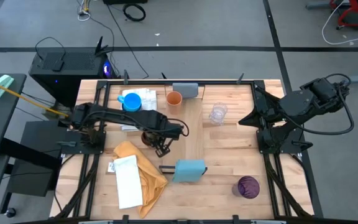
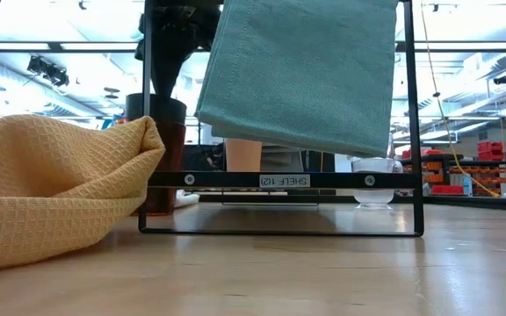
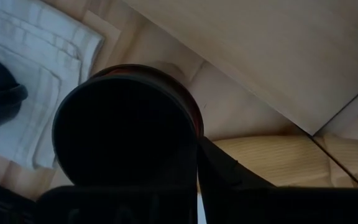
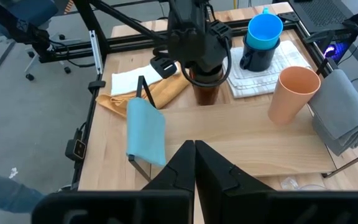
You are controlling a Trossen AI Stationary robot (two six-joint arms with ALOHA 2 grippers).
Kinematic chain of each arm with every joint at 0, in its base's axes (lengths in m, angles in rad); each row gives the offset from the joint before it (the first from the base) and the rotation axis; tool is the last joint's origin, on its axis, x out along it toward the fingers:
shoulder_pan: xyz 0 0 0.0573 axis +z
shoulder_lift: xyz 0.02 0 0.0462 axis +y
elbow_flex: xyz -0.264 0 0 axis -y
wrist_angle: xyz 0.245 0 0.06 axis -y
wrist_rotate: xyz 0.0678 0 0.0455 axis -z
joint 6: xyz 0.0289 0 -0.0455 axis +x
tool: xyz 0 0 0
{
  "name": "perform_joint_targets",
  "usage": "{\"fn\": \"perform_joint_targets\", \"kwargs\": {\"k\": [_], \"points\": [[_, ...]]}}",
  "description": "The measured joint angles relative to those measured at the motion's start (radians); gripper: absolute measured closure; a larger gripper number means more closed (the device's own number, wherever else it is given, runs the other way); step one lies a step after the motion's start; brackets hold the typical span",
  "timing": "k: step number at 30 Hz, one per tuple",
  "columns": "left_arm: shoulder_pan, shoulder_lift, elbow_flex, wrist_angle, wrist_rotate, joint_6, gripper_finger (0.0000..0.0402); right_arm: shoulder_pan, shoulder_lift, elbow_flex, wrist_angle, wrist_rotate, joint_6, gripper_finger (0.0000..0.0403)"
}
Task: Stack small to large cups/mugs on shelf
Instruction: Remove the black cup from the top of the orange cup
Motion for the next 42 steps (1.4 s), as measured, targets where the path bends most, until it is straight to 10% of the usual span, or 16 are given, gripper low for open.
{"fn": "perform_joint_targets", "kwargs": {"k": [23, 42], "points": [[-0.039, -0.016, 0.361, -0.182, -0.089, -0.062, 0.0399, 0.000, 0.000, 0.000, 0.000, 0.000, 0.000, 0.0391], [-0.096, -0.015, 0.363, -0.181, -0.129, -0.082, 0.0400, 0.000, 0.000, 0.000, 0.000, 0.000, 0.008, 0.0390]]}}
